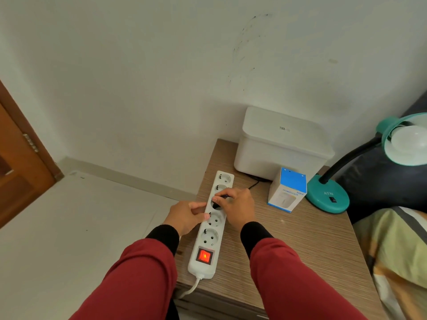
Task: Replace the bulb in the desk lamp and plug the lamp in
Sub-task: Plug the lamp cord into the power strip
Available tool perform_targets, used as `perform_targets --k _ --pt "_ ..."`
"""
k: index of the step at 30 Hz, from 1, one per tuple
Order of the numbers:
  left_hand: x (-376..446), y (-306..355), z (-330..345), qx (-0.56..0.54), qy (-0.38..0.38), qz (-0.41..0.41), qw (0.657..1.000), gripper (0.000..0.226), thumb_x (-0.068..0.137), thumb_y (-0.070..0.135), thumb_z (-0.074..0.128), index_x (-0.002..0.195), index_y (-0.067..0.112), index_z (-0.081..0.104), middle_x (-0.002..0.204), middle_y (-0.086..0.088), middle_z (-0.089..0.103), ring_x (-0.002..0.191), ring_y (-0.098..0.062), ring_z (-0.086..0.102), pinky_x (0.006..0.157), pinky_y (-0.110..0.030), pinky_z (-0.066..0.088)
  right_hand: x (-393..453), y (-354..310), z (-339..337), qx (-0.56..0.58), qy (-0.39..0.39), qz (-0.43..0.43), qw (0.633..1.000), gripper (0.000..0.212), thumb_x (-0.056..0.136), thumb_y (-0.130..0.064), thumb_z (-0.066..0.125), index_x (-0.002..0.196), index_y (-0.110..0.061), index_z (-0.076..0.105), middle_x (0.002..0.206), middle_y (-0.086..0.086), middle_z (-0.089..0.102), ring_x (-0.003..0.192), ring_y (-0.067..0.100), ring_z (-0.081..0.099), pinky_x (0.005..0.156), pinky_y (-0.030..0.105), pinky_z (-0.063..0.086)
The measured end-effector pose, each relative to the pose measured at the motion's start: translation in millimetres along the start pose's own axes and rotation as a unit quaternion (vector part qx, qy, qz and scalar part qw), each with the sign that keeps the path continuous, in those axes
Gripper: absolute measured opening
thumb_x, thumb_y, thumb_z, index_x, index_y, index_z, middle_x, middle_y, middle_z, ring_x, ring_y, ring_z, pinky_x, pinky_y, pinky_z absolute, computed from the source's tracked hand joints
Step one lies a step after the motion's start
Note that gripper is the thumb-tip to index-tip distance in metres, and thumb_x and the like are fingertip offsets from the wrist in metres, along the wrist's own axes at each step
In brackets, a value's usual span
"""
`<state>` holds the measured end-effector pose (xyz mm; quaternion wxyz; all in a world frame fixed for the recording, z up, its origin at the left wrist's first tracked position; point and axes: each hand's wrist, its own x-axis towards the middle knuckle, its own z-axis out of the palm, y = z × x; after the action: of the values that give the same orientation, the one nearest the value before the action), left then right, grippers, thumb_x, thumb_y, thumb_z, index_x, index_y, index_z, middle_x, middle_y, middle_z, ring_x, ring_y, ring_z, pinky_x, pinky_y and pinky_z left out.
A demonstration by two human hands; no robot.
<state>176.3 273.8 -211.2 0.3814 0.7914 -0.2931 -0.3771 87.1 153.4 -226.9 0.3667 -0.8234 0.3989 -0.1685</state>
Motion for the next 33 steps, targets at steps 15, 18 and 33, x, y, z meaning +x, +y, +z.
perform_targets --k 15,18,33 --pt "0.1 20.3 3.0 0.203 -0.025 -0.023 0.978 0.033 0.092 0.028 0.055 0.123 0.018 0.061 0.119 -0.002 0.065 0.109 -0.014 0.059 0.087 -0.02 0.04 -7.9 -32.9 -34.9 -0.288 -0.121 -0.066 0.948 0.072 0.087 -0.041 0.059 0.148 -0.025 0.024 0.154 0.003 0.025 0.141 0.024 0.024 0.113 0.044 0.026" --pt "-1.2 34.1 -1.1 0.327 -0.038 -0.043 0.943 0.043 0.093 0.037 0.05 0.129 0.013 0.054 0.132 -0.005 0.057 0.122 -0.02 0.053 0.097 -0.026 0.041 -6.2 -42.0 -58.5 -0.336 -0.144 -0.033 0.93 0.066 0.087 -0.039 0.06 0.144 -0.016 0.034 0.151 0.009 0.032 0.138 0.027 0.032 0.11 0.043 0.034" --pt "-18.5 172.8 8.7 0.486 0.032 0.06 0.871 0.046 0.088 0.035 0.06 0.123 0.005 0.057 0.127 -0.012 0.059 0.114 -0.027 0.059 0.092 -0.032 0.048 -25.5 -53.0 -211.6 -0.377 -0.108 0.097 0.915 0.039 0.09 -0.024 0.058 0.123 -0.002 0.056 0.128 0.015 0.06 0.116 0.031 0.058 0.092 0.035 0.048"
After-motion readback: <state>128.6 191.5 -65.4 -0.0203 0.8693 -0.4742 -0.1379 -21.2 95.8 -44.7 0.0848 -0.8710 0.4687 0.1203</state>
